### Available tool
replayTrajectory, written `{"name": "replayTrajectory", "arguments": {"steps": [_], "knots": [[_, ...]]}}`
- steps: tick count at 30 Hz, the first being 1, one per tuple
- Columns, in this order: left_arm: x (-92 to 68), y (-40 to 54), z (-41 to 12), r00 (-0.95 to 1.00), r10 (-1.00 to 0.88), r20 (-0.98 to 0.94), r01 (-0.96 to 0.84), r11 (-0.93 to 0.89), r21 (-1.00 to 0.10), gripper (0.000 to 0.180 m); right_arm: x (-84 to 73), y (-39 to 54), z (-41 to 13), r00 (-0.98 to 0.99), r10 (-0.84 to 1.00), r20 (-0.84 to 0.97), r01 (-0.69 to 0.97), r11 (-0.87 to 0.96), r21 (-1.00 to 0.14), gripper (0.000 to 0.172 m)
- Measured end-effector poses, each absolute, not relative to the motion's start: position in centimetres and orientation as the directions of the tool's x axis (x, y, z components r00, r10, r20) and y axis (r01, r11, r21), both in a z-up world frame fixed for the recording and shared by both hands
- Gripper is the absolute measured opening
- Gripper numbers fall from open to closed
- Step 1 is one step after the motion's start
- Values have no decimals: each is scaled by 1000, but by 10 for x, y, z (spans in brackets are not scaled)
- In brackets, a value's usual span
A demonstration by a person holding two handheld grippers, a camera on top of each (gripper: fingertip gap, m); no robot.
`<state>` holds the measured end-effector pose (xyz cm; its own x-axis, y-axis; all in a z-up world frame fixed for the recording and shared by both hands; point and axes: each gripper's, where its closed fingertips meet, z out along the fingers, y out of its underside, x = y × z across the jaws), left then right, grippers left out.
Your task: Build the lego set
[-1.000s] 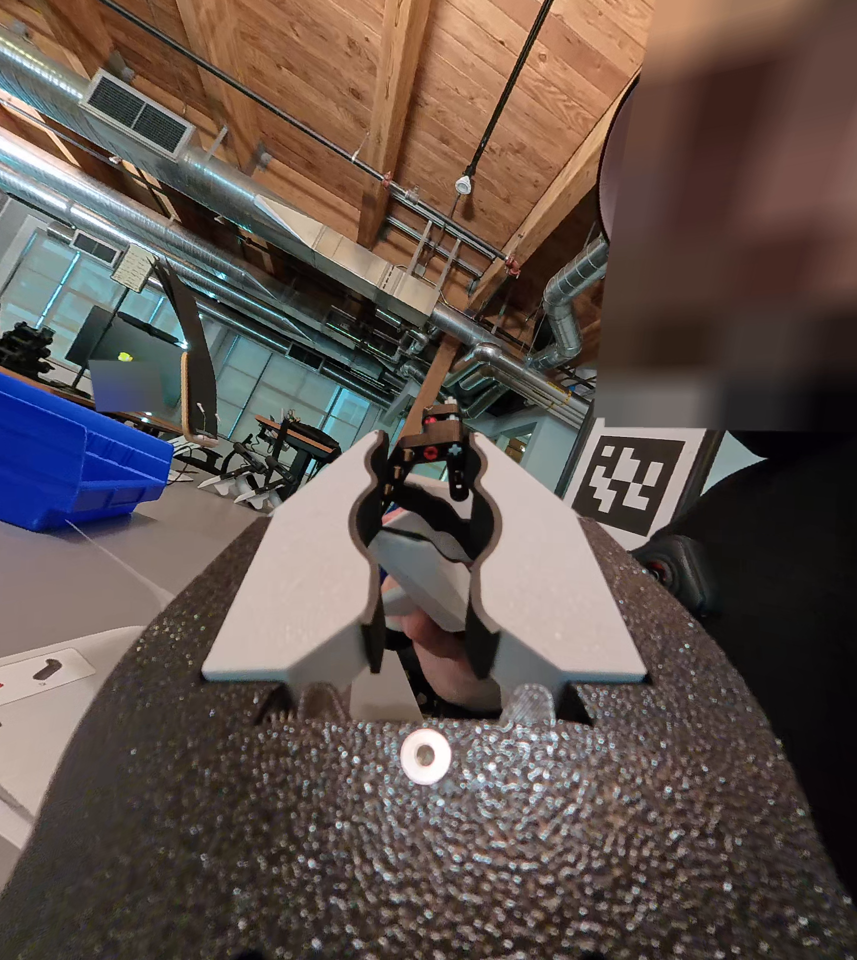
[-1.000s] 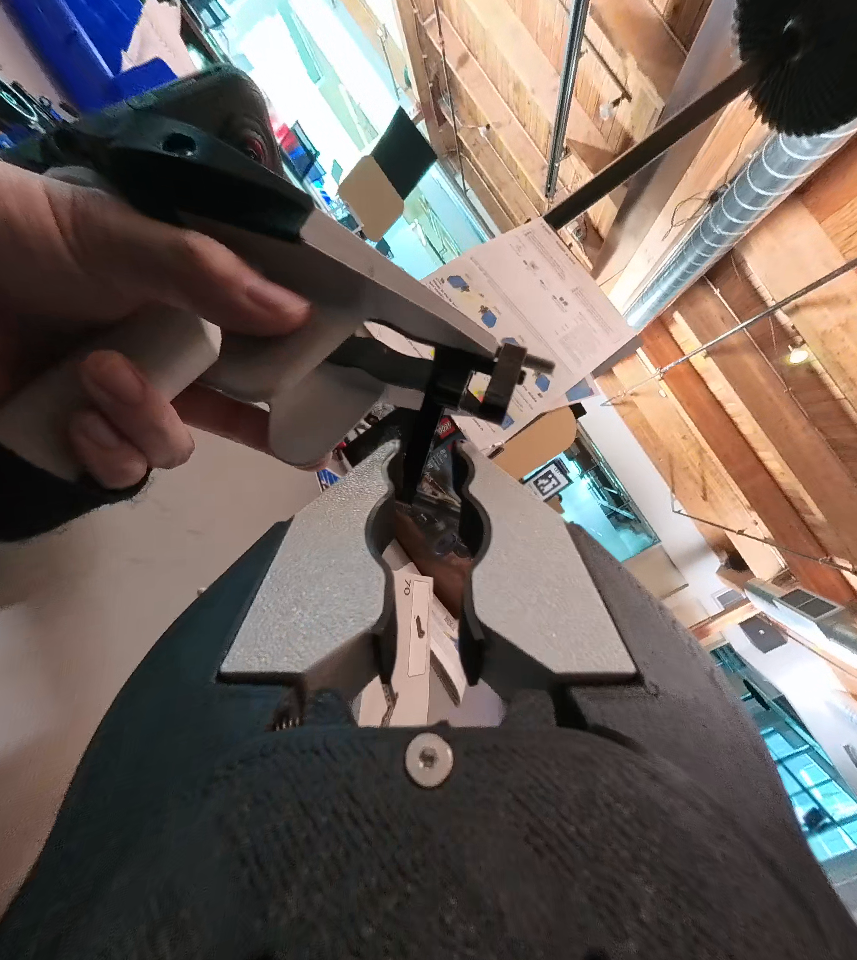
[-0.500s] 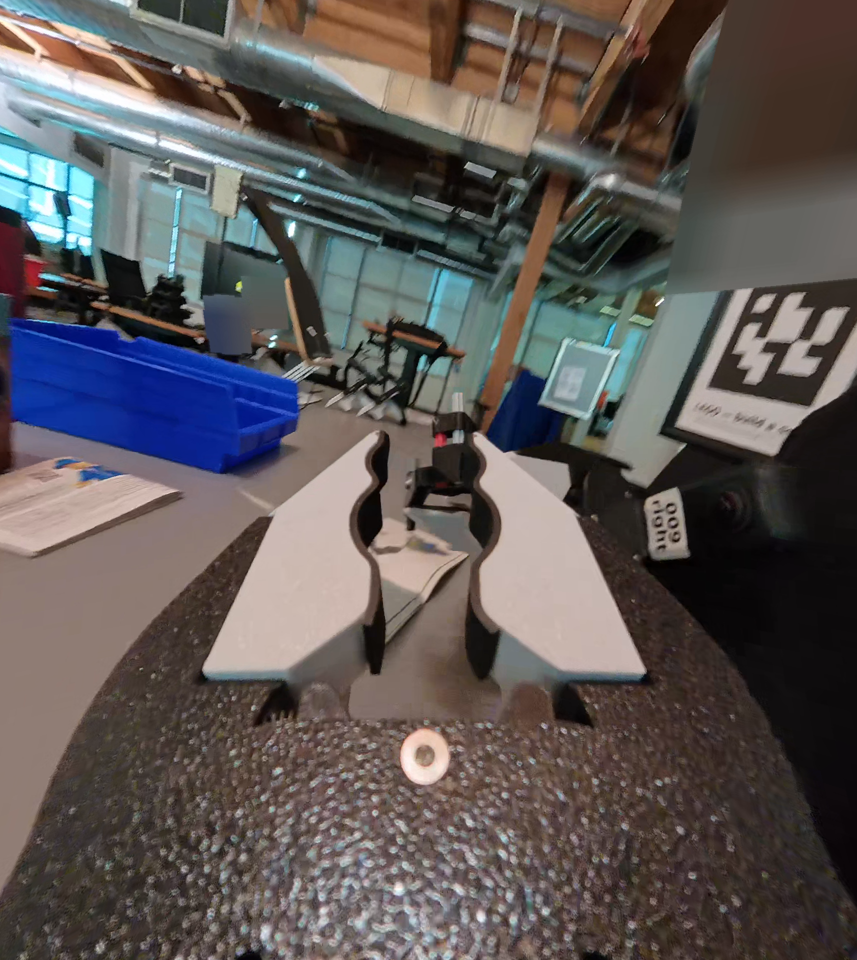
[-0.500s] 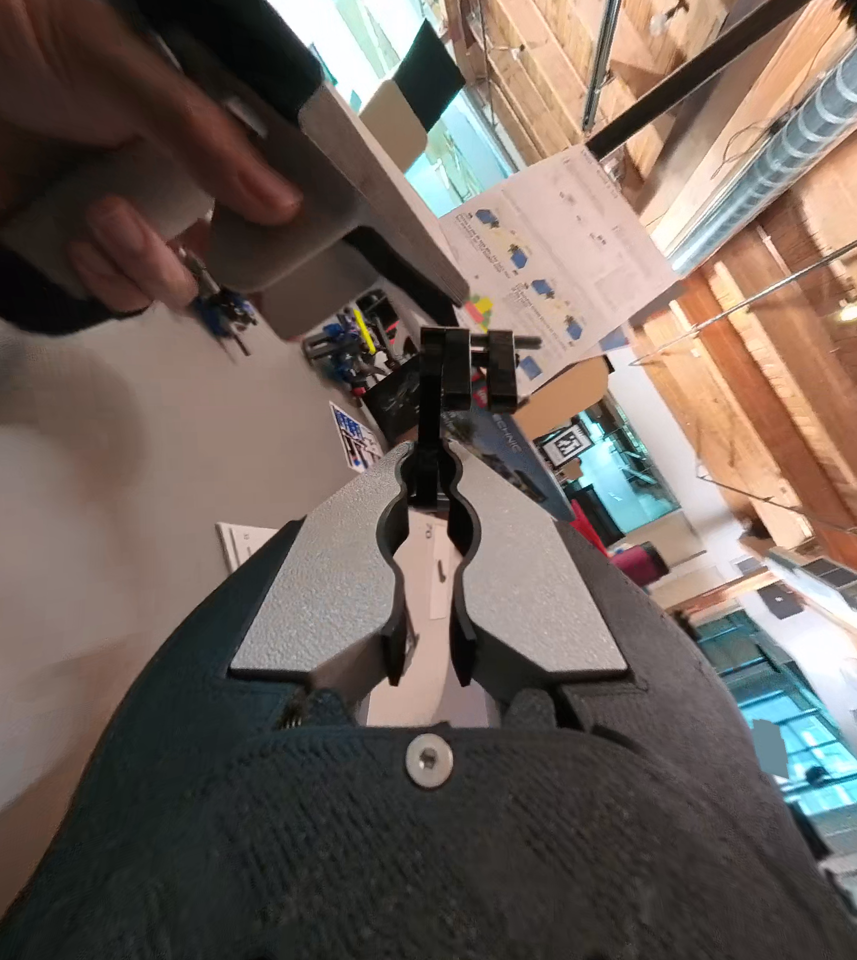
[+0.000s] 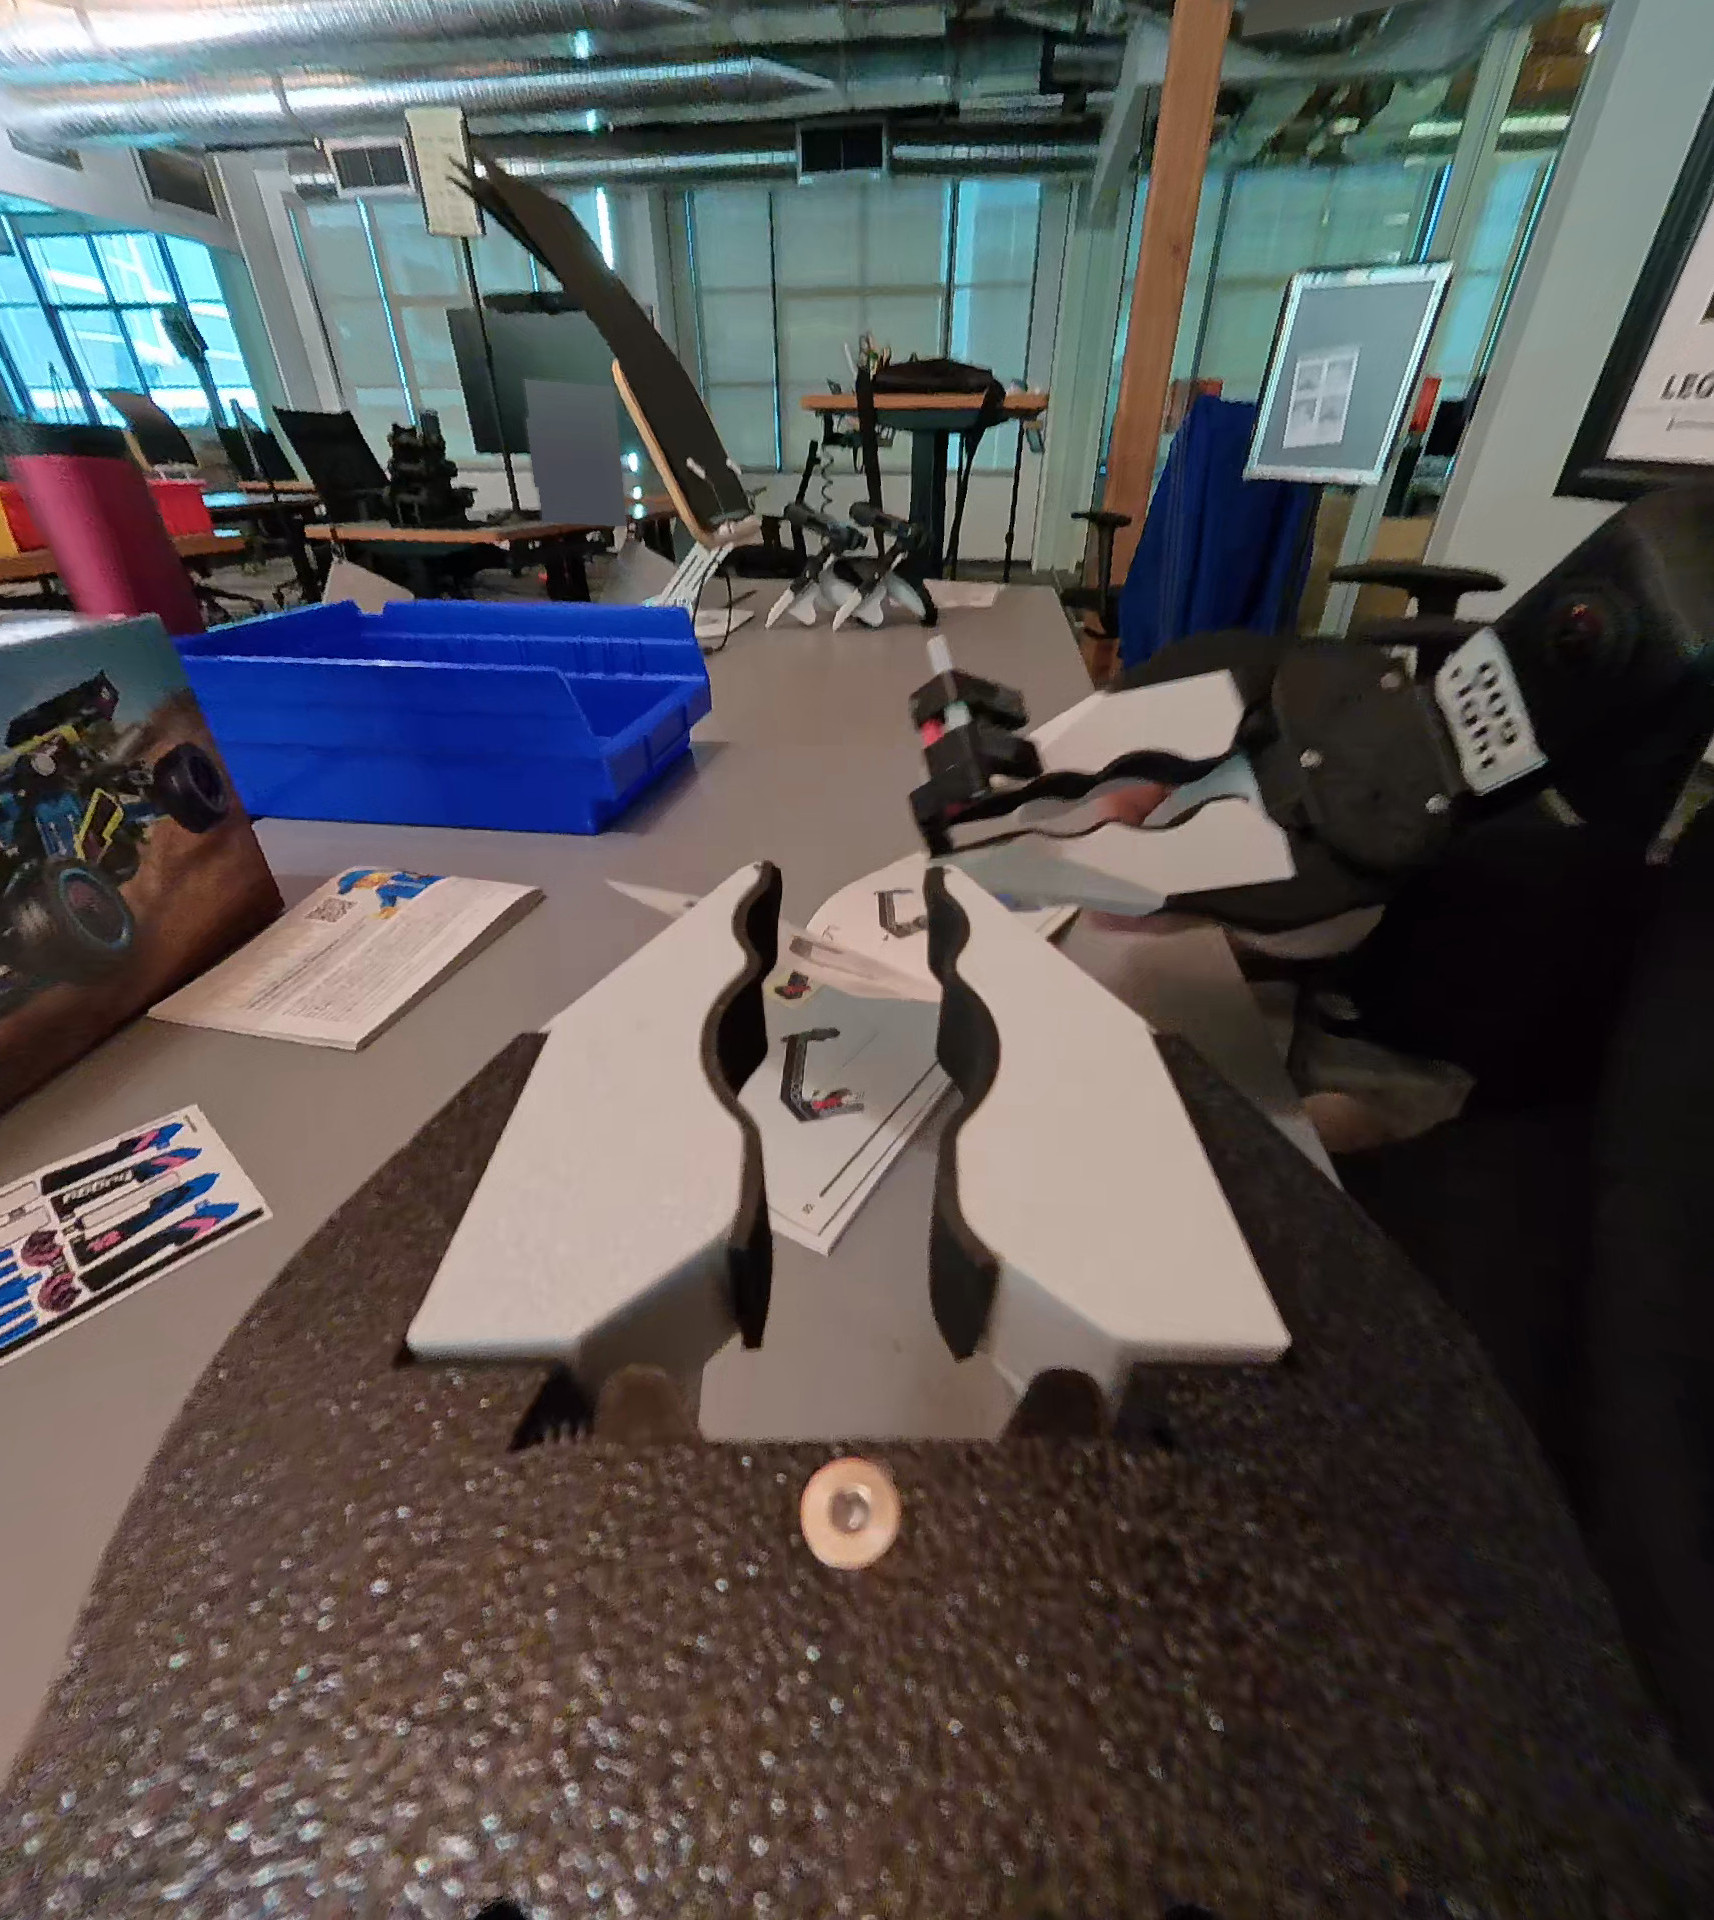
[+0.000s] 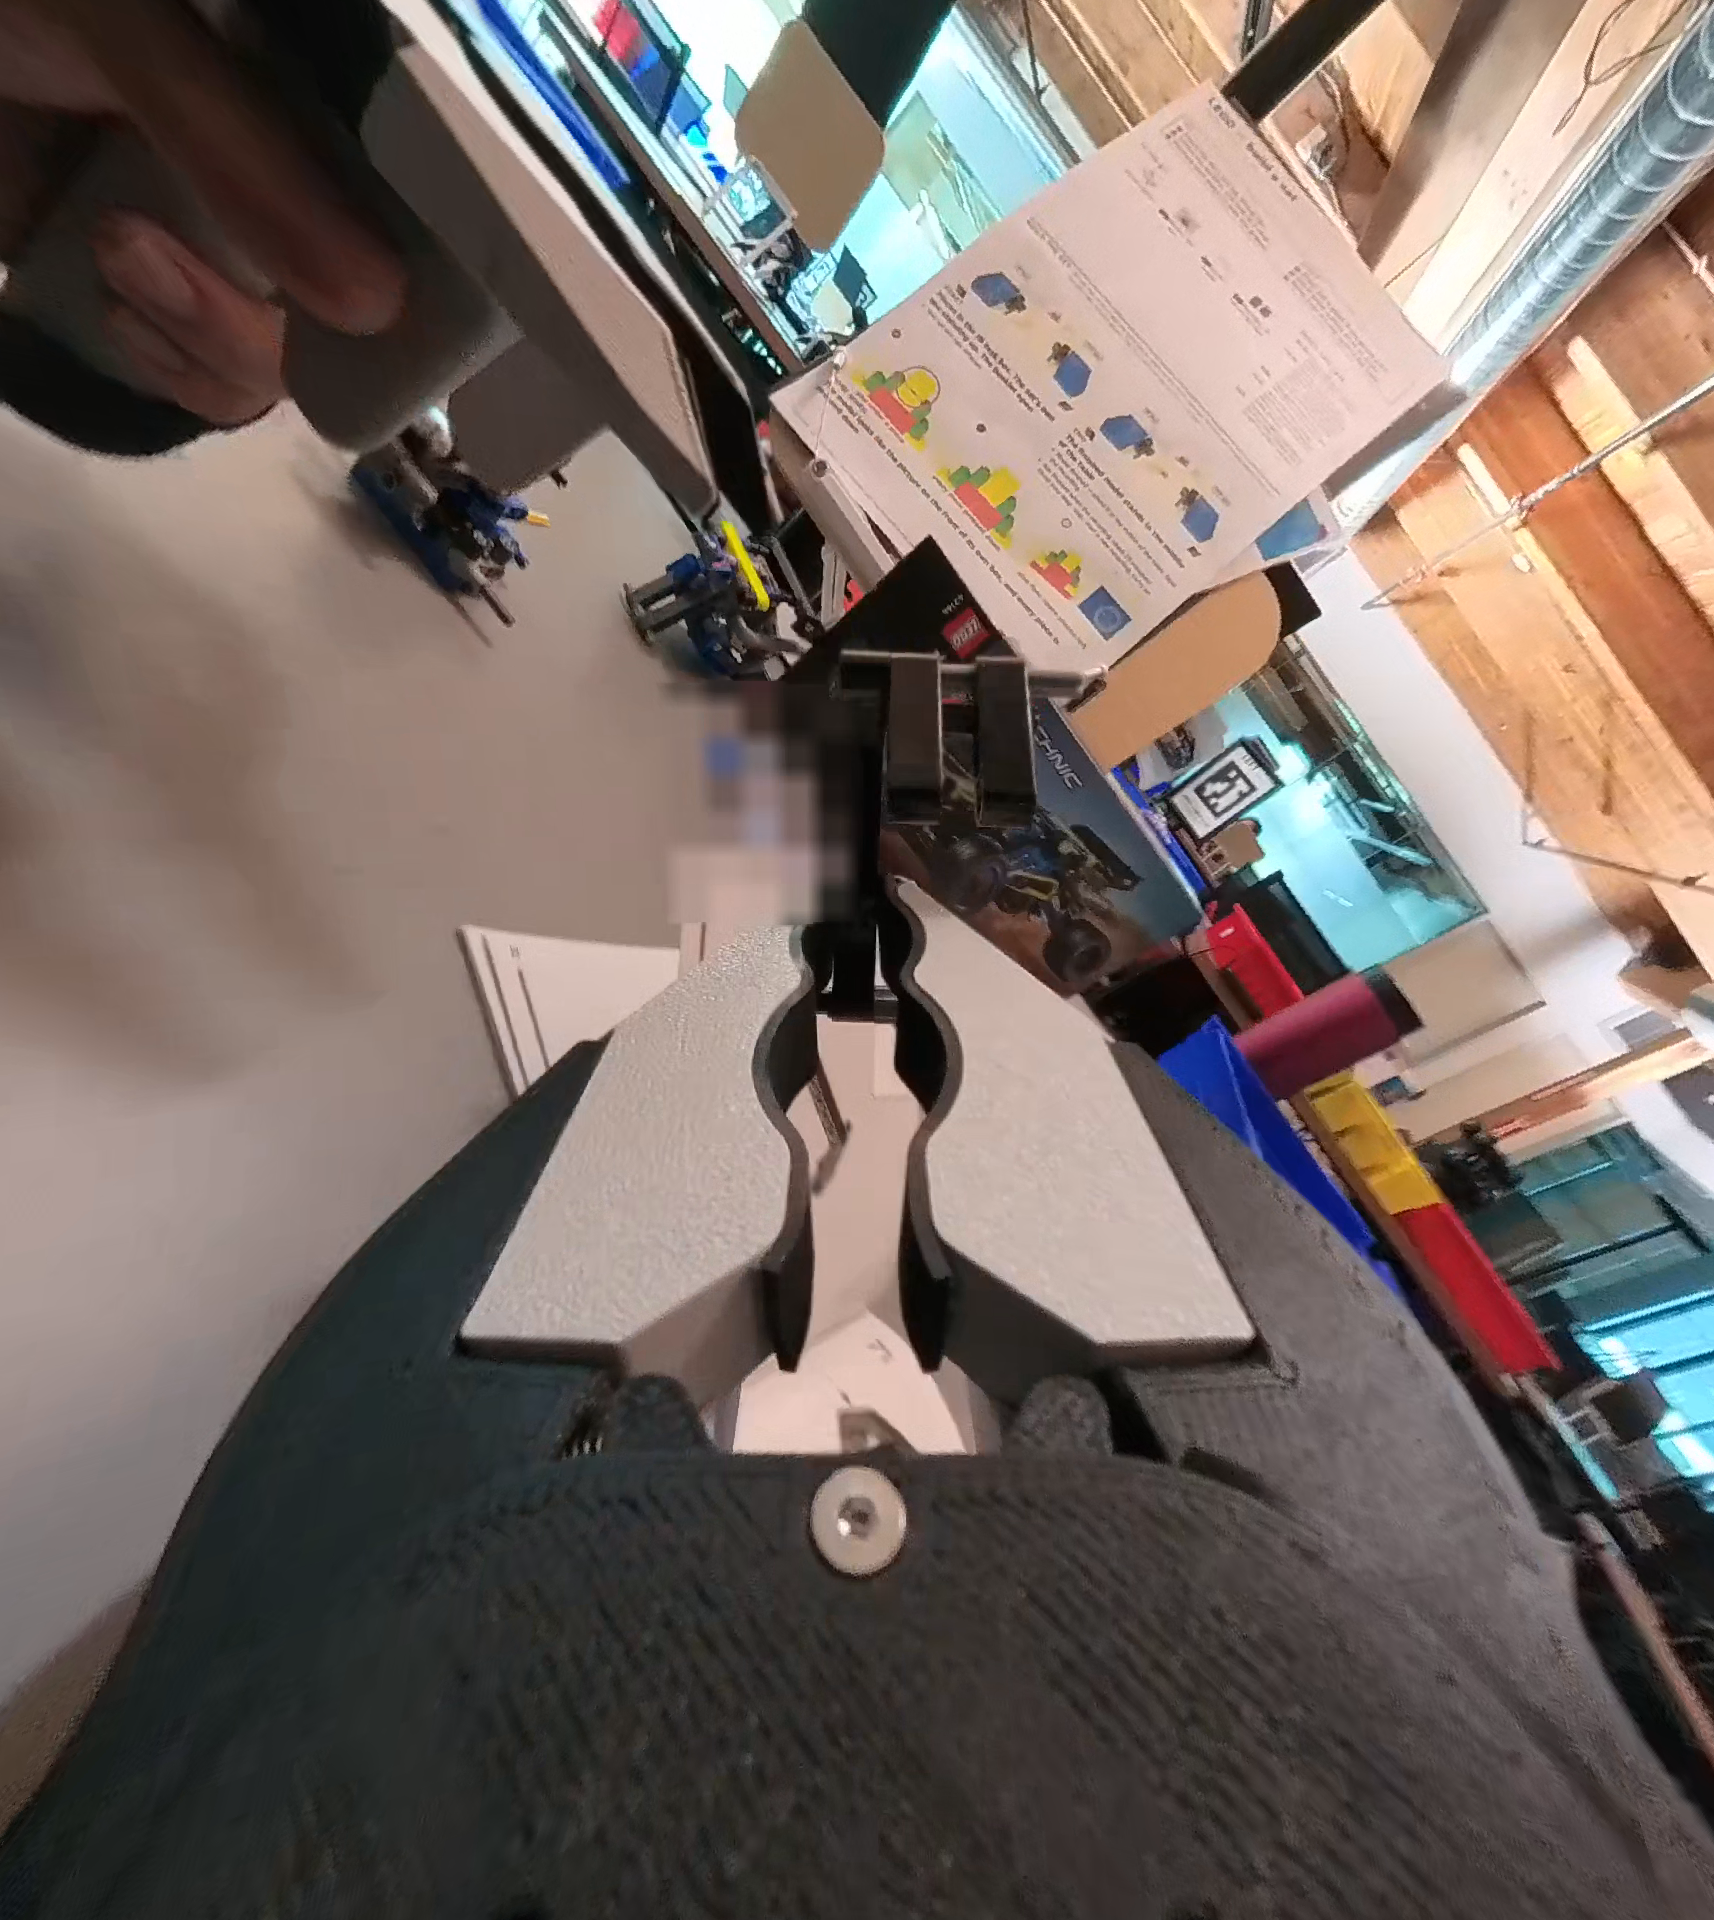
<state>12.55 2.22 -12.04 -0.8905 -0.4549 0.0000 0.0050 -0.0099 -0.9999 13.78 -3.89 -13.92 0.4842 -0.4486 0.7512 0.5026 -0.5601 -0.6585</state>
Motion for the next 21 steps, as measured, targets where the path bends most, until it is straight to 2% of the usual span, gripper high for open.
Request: {"name": "replayTrajectory", "arguments": {"steps": [2,5,10,15,18,21], "knots": [[128,20,-129,-883,-469,-18,-5,47,-999,25,134,-59,-137,431,-448,783,504,-600,-621,5],[134,13,-135,-873,-487,-29,-31,115,-993,25,142,-105,-142,375,-458,806,414,-695,-588,5],[144,-36,-122,-890,-443,-108,-21,277,-961,7,180,-184,-172,301,-423,855,219,-842,-493,5],[164,-72,-174,-900,-335,-278,22,602,-798,0,203,-206,-202,386,-312,868,162,-903,-397,5],[169,-62,-221,-916,-330,-229,-82,711,-699,0,202,-212,-218,463,-279,841,155,-909,-387,6],[167,-51,-247,-913,-356,-200,-146,742,-655,0,199,-216,-233,515,-238,824,152,-920,-361,6]]}}
